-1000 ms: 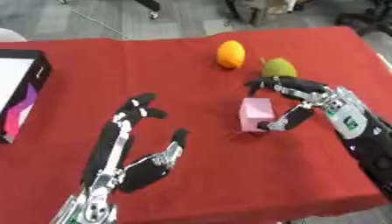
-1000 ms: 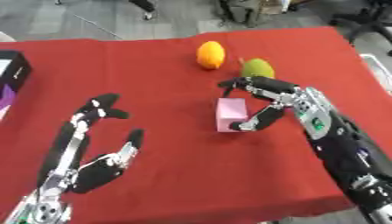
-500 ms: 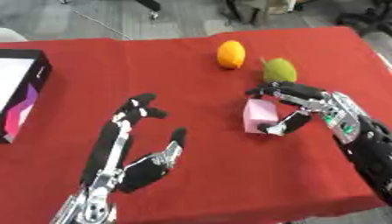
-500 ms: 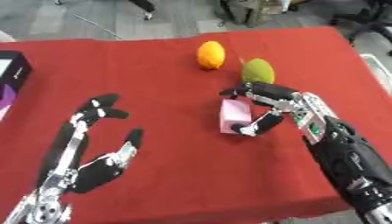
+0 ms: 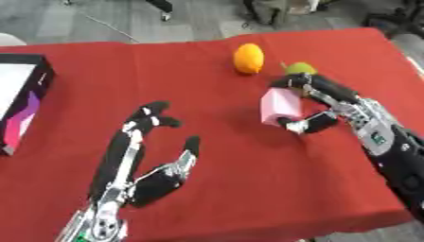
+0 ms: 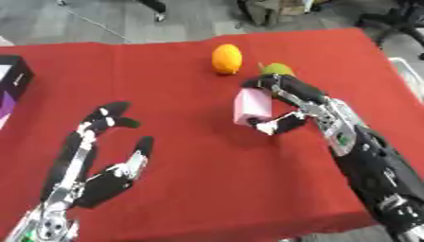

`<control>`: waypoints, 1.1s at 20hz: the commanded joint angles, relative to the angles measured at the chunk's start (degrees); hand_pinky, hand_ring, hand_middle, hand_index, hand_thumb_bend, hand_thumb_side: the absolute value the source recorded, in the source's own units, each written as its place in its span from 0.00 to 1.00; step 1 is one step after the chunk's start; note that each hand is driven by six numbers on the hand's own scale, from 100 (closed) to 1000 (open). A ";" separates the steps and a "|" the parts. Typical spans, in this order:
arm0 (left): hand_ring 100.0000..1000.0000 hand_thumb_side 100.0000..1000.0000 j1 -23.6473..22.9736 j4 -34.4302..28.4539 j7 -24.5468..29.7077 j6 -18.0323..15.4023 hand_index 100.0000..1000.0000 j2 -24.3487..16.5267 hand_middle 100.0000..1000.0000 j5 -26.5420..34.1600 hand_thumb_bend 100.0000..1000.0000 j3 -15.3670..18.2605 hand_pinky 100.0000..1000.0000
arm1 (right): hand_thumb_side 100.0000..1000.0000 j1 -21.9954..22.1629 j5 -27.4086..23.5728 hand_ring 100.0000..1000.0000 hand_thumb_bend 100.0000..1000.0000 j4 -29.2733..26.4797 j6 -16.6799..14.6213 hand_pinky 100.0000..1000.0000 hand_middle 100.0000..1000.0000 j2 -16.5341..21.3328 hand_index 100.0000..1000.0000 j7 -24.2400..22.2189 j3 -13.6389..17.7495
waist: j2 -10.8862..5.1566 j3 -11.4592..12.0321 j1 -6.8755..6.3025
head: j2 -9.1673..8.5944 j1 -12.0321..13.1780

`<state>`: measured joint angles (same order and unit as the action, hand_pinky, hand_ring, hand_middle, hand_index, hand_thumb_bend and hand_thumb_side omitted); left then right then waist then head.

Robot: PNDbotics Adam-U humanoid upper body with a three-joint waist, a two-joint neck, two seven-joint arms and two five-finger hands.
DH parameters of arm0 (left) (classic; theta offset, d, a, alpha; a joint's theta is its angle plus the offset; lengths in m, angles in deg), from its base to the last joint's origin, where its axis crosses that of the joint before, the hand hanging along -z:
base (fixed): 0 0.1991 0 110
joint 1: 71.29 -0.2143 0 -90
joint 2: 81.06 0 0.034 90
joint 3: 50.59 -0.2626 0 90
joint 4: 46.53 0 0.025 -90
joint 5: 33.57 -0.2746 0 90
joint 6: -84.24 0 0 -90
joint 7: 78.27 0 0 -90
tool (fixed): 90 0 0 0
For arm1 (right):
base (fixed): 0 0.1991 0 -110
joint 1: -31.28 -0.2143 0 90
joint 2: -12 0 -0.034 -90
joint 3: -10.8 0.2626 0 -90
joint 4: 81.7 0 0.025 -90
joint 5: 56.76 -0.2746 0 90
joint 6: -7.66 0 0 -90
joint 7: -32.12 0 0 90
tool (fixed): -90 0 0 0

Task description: Pick up the objects with one hand, pass them to the other hand, and then place them into the box on the other side of the table.

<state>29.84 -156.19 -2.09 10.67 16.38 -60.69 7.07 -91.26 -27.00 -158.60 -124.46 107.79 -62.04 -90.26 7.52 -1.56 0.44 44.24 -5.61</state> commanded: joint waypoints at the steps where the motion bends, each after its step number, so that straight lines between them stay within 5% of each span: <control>1: 0.87 0.70 0.22 1.40 -1.94 0.65 0.63 -0.75 0.81 2.12 0.14 0.68 0.94 | 0.16 0.23 -6.94 0.67 0.00 -12.87 1.04 0.84 0.35 1.50 0.85 0.45 -1.47 | -0.65 -0.21 0.12 | -0.12 0.42; 5: 0.88 0.76 0.94 2.33 -2.04 0.21 0.61 -2.72 0.81 10.45 0.18 -0.77 0.95 | 0.15 0.60 -15.14 0.67 0.00 -25.62 2.25 0.82 0.36 1.24 0.86 -1.98 -4.53 | -0.66 -0.40 0.13 | -0.12 0.61; 9: 0.88 0.75 3.18 -1.18 1.28 -1.75 0.60 -6.21 0.82 25.47 0.27 -3.72 0.97 | 0.16 -0.02 -21.22 0.67 0.00 -32.95 3.34 0.82 0.37 0.70 0.86 -6.65 -6.96 | -0.64 -0.39 0.12 | -0.12 0.66; 13: 0.89 0.73 6.10 -4.63 5.13 -3.39 0.61 -9.62 0.82 39.26 0.35 -6.04 0.98 | 0.16 -0.46 -25.41 0.67 0.00 -36.21 4.37 0.82 0.37 0.38 0.86 -10.63 -7.98 | -0.58 -0.26 0.21 | -0.12 0.52; 18: 0.89 0.74 8.97 -4.92 10.71 -9.58 0.62 -11.67 0.82 53.69 0.48 -8.39 0.98 | 0.17 -0.79 -29.18 0.67 0.00 -37.64 4.70 0.82 0.37 -0.02 0.86 -13.73 -8.66 | -0.44 -0.18 0.36 | -0.12 0.73; 22: 0.88 0.75 9.09 -4.93 14.36 -12.95 0.63 -13.03 0.82 61.33 0.52 -9.18 0.99 | 0.17 -0.92 -30.80 0.67 0.00 -37.70 4.25 0.82 0.37 -0.05 0.86 -15.60 -8.93 | -0.32 -0.22 0.37 | -0.12 0.65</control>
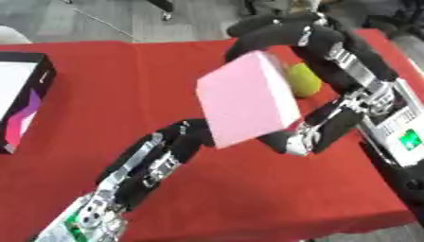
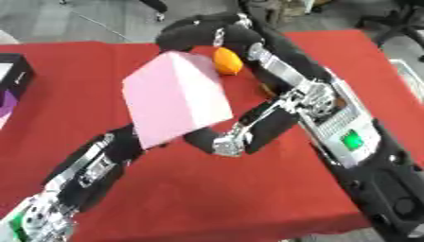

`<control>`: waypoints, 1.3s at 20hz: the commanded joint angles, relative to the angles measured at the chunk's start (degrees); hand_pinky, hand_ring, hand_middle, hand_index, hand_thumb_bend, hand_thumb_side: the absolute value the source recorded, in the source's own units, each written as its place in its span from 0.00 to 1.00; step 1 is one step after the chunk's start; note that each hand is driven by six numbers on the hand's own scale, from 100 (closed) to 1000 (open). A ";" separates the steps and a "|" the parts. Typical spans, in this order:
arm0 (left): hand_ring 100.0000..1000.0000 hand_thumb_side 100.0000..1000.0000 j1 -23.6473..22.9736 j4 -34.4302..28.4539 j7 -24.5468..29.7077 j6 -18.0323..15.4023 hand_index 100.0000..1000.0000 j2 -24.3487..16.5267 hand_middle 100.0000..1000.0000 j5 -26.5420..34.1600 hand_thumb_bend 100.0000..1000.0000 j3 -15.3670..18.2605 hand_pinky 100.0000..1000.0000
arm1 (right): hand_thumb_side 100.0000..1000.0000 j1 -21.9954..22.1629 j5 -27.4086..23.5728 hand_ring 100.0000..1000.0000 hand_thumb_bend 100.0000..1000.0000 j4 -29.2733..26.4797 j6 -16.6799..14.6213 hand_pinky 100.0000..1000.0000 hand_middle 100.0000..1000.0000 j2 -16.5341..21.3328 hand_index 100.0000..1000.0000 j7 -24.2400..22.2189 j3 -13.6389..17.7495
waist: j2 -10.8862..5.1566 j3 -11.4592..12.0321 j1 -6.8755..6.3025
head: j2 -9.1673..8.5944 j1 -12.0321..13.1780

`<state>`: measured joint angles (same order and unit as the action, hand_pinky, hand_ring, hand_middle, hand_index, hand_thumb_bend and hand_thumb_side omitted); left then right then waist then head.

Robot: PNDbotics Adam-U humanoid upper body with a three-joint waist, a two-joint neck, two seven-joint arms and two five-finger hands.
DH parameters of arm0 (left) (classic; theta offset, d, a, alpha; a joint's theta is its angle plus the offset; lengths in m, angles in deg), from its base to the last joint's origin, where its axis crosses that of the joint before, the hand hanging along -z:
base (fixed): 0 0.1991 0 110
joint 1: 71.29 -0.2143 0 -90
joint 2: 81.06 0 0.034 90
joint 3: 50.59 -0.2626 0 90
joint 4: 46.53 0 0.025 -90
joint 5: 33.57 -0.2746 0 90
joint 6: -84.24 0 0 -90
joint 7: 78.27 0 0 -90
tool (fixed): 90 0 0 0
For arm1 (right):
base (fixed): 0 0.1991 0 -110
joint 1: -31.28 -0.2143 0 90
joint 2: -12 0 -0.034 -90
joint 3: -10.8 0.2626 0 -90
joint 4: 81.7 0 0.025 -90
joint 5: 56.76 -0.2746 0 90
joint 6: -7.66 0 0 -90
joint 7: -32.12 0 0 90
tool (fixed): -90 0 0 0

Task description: Pick up the objects with one hand, pass them to the other hand, and then place them into the box on the other side of the table.

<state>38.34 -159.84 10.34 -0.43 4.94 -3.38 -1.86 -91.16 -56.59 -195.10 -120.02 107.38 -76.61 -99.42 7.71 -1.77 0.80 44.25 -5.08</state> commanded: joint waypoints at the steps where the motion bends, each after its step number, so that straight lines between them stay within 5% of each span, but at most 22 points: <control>1: 0.88 0.75 0.22 -1.28 2.66 -2.42 0.63 -1.77 0.82 5.10 0.53 -0.36 0.98 | 0.17 -0.98 -1.48 0.67 0.00 -1.20 -0.19 0.83 0.37 0.36 0.86 -1.31 0.22 | -0.47 -0.03 0.01 | -0.13 0.07; 14: 0.88 0.75 -0.87 -1.28 5.44 -4.05 0.63 -1.87 0.82 11.33 0.59 -2.43 0.99 | 0.20 -0.42 1.10 0.67 0.00 4.70 -0.23 0.86 0.36 -1.16 0.86 -5.83 -1.59 | -0.20 0.11 -0.08 | -0.13 -0.88; 26: 0.90 0.70 2.27 -1.28 -3.70 1.03 0.65 0.03 0.87 13.35 0.55 -3.35 1.00 | 0.25 -2.03 3.87 0.67 0.00 8.51 0.21 0.87 0.35 -5.02 0.86 -5.42 -2.72 | -0.15 0.18 0.04 | -0.13 -1.23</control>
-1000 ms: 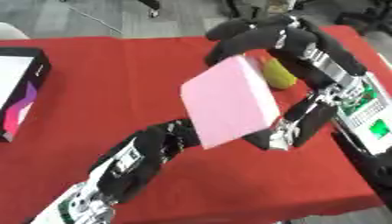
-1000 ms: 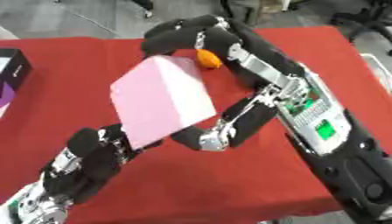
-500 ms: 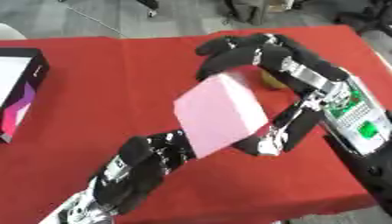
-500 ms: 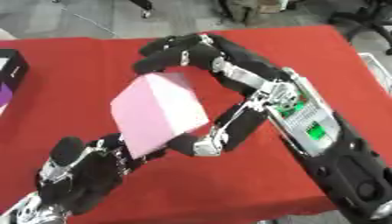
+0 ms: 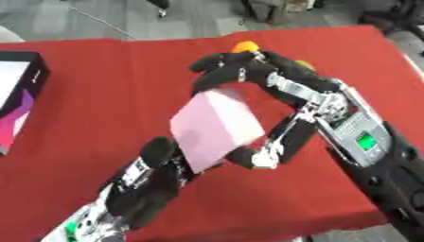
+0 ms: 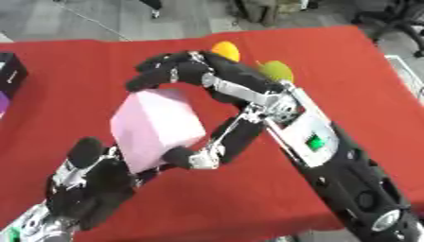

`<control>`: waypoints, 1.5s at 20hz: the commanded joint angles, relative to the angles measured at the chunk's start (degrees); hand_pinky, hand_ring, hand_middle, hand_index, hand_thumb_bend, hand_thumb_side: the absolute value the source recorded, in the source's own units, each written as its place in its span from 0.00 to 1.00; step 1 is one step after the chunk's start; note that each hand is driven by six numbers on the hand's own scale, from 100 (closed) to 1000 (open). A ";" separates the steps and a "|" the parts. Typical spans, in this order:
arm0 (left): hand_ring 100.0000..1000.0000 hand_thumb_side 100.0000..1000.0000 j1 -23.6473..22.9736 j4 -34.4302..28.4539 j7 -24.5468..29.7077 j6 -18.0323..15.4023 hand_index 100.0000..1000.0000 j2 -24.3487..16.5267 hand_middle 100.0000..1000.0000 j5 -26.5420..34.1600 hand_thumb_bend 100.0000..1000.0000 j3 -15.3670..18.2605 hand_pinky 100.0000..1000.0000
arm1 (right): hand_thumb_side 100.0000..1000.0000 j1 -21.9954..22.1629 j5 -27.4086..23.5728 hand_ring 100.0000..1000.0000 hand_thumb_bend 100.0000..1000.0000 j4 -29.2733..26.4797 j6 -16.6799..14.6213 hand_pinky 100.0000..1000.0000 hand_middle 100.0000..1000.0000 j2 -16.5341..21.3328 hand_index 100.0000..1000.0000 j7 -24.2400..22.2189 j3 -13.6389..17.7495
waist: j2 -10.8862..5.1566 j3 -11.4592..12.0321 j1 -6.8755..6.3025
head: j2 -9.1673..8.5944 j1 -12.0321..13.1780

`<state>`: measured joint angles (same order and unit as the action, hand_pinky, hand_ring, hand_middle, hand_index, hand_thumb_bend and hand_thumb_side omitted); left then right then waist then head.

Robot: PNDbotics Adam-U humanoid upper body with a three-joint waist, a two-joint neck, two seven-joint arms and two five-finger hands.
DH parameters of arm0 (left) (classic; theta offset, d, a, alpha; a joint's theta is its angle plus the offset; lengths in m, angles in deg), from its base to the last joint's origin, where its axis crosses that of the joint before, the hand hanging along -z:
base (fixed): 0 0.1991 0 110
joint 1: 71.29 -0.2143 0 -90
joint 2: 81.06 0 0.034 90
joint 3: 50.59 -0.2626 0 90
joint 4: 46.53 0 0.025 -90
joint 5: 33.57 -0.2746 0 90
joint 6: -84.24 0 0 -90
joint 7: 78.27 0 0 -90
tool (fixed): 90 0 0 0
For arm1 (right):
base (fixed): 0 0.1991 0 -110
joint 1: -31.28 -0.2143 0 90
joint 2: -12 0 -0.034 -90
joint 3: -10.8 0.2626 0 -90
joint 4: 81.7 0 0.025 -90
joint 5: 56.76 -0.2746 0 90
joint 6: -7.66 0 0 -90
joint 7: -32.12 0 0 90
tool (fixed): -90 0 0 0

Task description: Pick up the objects with one hand, pass them to the other hand, and then place them into the box on the other side of the table.

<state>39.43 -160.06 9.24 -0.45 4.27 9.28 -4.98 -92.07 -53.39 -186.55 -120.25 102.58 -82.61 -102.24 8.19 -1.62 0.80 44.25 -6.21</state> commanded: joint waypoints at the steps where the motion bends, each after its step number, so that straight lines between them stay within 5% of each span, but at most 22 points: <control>1: 0.90 0.69 1.51 -1.06 -4.07 1.59 0.65 0.95 0.87 1.07 0.55 -0.32 0.99 | 0.25 -1.16 0.81 0.67 0.00 0.00 0.60 0.87 0.34 -0.39 0.86 0.79 0.03 | -0.64 0.03 0.07 | -0.13 -0.08; 7: 0.89 0.67 3.39 -1.06 -11.16 3.07 0.66 2.83 0.87 4.12 0.55 -0.97 0.99 | 0.25 -1.22 1.55 0.67 0.00 0.36 1.17 0.87 0.34 -1.26 0.86 1.00 -0.61 | -0.69 -0.02 0.23 | -0.13 0.00; 16: 0.82 0.60 4.86 -1.06 -12.13 1.82 0.64 4.65 0.78 7.51 0.53 -1.67 0.96 | 0.26 -1.16 1.80 0.67 0.00 1.82 1.18 0.88 0.34 -2.10 0.86 0.06 -1.33 | -0.77 -0.10 0.27 | -0.13 -0.16; 22: 0.68 0.46 5.55 -1.06 -12.47 0.62 0.54 5.51 0.58 9.81 0.36 -1.84 0.93 | 0.28 -0.98 1.96 0.67 0.00 2.73 1.05 0.89 0.34 -2.38 0.86 -0.58 -1.59 | -0.79 -0.15 0.31 | -0.13 -0.18; 26: 0.45 0.38 5.63 -1.06 -13.58 0.00 0.39 5.66 0.40 11.24 0.08 -2.02 0.89 | 0.30 -0.78 1.85 0.69 0.00 3.02 1.21 0.90 0.37 -2.46 0.86 -1.53 -1.69 | -0.79 -0.24 0.30 | -0.13 -0.13; 30: 0.35 0.36 5.52 -1.06 -14.22 0.19 0.31 5.56 0.24 11.40 0.00 -2.06 0.87 | 0.31 -0.51 1.87 0.72 0.00 2.76 1.31 0.91 0.44 -2.58 0.88 -3.00 -1.43 | -0.77 -0.37 0.25 | -0.13 -0.04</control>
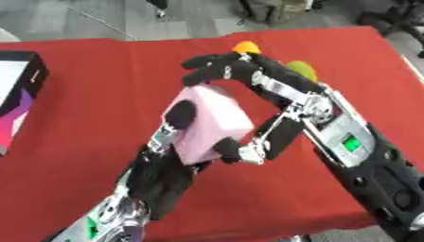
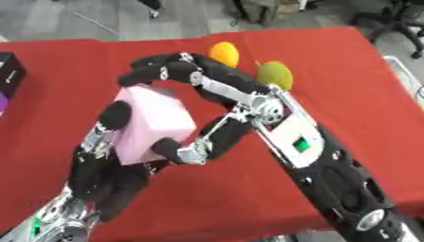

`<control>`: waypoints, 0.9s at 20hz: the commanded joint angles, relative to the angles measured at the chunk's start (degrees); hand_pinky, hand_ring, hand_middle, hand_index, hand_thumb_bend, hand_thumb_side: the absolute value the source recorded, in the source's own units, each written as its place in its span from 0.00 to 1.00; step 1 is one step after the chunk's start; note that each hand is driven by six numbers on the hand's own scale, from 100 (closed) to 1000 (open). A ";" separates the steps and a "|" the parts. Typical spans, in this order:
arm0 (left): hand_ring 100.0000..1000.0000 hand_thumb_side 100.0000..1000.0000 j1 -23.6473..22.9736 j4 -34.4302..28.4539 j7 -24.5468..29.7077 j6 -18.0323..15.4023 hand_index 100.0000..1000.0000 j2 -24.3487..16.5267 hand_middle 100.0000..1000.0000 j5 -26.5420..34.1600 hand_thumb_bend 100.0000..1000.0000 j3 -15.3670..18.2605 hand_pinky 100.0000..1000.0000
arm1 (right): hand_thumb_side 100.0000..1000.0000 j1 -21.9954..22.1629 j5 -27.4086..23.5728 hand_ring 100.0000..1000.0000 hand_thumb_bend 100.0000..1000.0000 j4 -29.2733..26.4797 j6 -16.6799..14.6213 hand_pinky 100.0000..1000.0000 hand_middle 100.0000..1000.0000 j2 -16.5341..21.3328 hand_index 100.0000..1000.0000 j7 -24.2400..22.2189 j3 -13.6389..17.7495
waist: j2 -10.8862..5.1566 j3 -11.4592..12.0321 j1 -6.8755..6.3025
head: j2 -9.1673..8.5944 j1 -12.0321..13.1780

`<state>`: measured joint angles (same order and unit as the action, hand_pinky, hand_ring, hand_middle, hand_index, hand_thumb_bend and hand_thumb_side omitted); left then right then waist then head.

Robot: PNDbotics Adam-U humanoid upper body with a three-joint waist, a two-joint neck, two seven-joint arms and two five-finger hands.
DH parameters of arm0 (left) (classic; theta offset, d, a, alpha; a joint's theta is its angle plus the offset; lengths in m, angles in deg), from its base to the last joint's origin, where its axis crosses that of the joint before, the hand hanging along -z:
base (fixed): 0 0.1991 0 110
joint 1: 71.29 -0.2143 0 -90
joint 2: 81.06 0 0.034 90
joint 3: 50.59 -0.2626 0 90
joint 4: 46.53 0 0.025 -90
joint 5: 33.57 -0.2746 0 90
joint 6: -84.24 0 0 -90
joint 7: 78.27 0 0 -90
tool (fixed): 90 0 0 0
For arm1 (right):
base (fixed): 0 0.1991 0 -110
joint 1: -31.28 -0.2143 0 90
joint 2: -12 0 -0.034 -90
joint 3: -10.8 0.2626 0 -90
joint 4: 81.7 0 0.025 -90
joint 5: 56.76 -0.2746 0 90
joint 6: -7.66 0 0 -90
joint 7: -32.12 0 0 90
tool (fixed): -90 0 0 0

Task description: Pick up the objects with one hand, pass them to the other hand, and then place them into the box on the other side of the table.

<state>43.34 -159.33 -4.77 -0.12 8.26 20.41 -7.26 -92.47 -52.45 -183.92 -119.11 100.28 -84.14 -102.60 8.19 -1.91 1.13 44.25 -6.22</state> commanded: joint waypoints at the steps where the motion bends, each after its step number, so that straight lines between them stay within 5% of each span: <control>1: 0.34 0.36 1.55 -1.79 -0.34 -0.08 0.30 1.55 0.22 0.19 0.00 0.27 0.87 | 0.33 -0.05 1.13 0.73 0.00 -0.14 0.10 0.91 0.47 -0.25 0.89 -1.86 -0.90 | -0.76 -0.12 -0.09 | -0.13 0.00; 7: 0.33 0.37 0.47 -1.74 -0.79 0.29 0.29 1.02 0.20 -0.64 0.00 0.56 0.88 | 0.40 0.53 4.05 0.81 0.26 -3.12 -1.17 0.93 0.72 0.19 0.98 -4.37 1.54 | -0.77 -0.37 -0.20 | -0.13 -0.02; 11: 0.33 0.37 -0.12 -1.00 -0.69 0.22 0.28 1.11 0.20 -1.35 0.00 0.54 0.88 | 0.48 1.02 5.16 0.86 0.50 -4.39 -0.32 0.94 0.84 0.03 1.00 -1.50 3.66 | -0.78 -0.47 -0.25 | -0.13 0.01; 18: 0.34 0.38 -1.18 1.28 -0.39 -0.64 0.28 1.15 0.20 -2.90 0.00 0.49 0.88 | 0.46 1.58 7.82 0.89 0.57 -6.50 1.41 0.93 0.91 -0.61 1.00 10.40 6.34 | -0.79 -0.49 -0.31 | -0.13 0.14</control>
<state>41.80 -157.79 -5.20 -0.40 9.32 18.14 -7.24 -90.40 -45.17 -188.87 -117.91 99.57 -75.90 -97.28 8.19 -2.35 0.87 44.25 -6.16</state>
